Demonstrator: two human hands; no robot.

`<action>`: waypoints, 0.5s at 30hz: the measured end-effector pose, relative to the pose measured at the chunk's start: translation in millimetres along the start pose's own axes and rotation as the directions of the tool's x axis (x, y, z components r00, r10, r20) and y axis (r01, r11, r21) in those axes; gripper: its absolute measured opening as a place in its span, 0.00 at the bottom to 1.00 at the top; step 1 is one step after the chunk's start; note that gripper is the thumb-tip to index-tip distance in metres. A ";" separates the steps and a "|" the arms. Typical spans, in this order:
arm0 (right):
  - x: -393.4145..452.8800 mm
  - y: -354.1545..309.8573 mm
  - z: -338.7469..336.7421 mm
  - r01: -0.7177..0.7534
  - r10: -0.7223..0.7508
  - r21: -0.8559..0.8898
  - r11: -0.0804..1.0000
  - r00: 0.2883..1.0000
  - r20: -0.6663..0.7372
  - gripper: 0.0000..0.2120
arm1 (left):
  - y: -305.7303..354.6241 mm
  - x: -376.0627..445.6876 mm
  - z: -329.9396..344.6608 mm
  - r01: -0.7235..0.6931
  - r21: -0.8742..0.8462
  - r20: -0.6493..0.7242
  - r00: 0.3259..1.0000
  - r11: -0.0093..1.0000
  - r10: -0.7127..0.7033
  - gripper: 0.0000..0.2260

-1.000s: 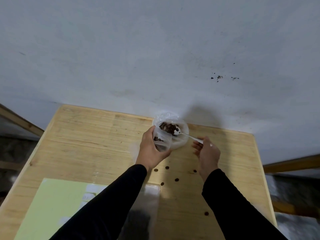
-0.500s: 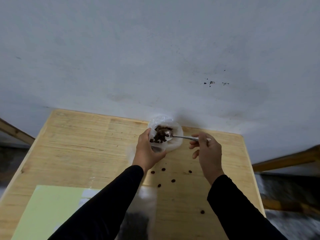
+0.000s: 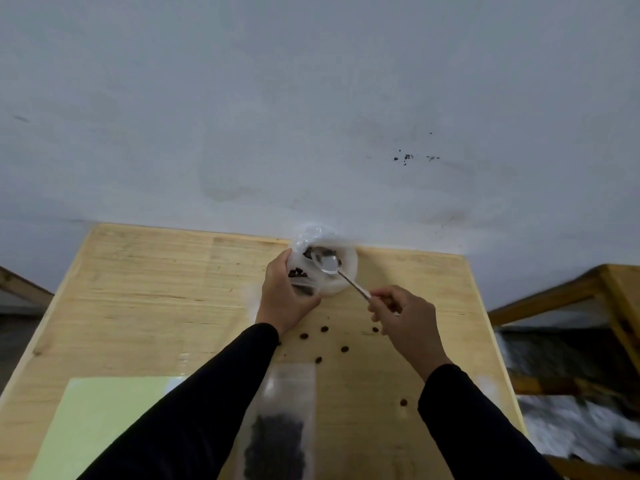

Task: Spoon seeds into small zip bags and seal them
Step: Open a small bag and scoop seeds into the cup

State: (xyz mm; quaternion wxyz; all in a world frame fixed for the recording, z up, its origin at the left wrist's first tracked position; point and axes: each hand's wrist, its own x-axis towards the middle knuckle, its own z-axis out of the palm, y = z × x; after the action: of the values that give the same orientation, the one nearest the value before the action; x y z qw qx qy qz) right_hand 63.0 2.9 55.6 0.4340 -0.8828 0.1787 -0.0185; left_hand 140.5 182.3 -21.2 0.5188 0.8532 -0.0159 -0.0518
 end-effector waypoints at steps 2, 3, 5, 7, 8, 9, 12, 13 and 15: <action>-5.0 5.9 0.2 -0.050 0.051 -0.024 0.998 0.998 0.035 0.04 | 0.6 -1.7 -1.0 -0.008 0.009 0.003 1.000 1.000 0.008 0.41; -7.0 8.7 0.4 -0.082 0.081 0.001 0.997 0.996 0.042 0.03 | 1.5 -2.6 -1.2 -0.015 0.011 0.001 1.000 1.000 0.015 0.42; -9.4 15.6 1.9 -0.169 0.164 0.125 0.978 0.985 0.047 0.02 | 3.5 -3.5 -1.7 -0.020 0.008 0.003 1.000 1.000 0.020 0.42; -9.7 26.8 0.8 -0.269 0.273 0.294 0.917 0.962 0.027 0.03 | 7.1 -5.9 -0.9 -0.012 0.002 0.014 1.000 1.000 0.012 0.42; -8.3 34.1 -0.7 -0.314 0.333 0.363 0.877 0.943 0.012 0.03 | 8.3 -6.8 0.0 -0.002 0.003 0.017 1.000 1.000 0.002 0.42; -6.4 42.3 -3.0 -0.353 0.390 0.413 0.839 0.921 -0.006 0.03 | 8.3 -7.5 1.4 0.006 -0.002 0.014 1.000 1.000 -0.006 0.42; 1.6 69.0 -13.0 -0.420 0.511 0.499 0.758 0.858 -0.054 0.05 | 14.5 -16.9 3.9 0.048 -0.038 -0.008 0.999 0.998 -0.048 0.42; 4.2 77.7 -16.2 -0.425 0.526 0.503 0.753 0.848 -0.070 0.05 | 16.8 -21.2 5.1 0.049 -0.052 -0.013 0.999 0.997 -0.050 0.42; 9.8 92.8 -21.8 -0.433 0.546 0.490 0.756 0.831 -0.107 0.06 | 19.4 -30.0 8.7 0.041 -0.065 -0.021 0.999 0.997 -0.043 0.43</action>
State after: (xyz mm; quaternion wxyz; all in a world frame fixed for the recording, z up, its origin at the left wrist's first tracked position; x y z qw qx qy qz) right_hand 40.3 -68.9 -3.7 0.5884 -0.6713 0.4476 -0.0520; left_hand 110.4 168.1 -5.9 0.5450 0.8367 0.0095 -0.0536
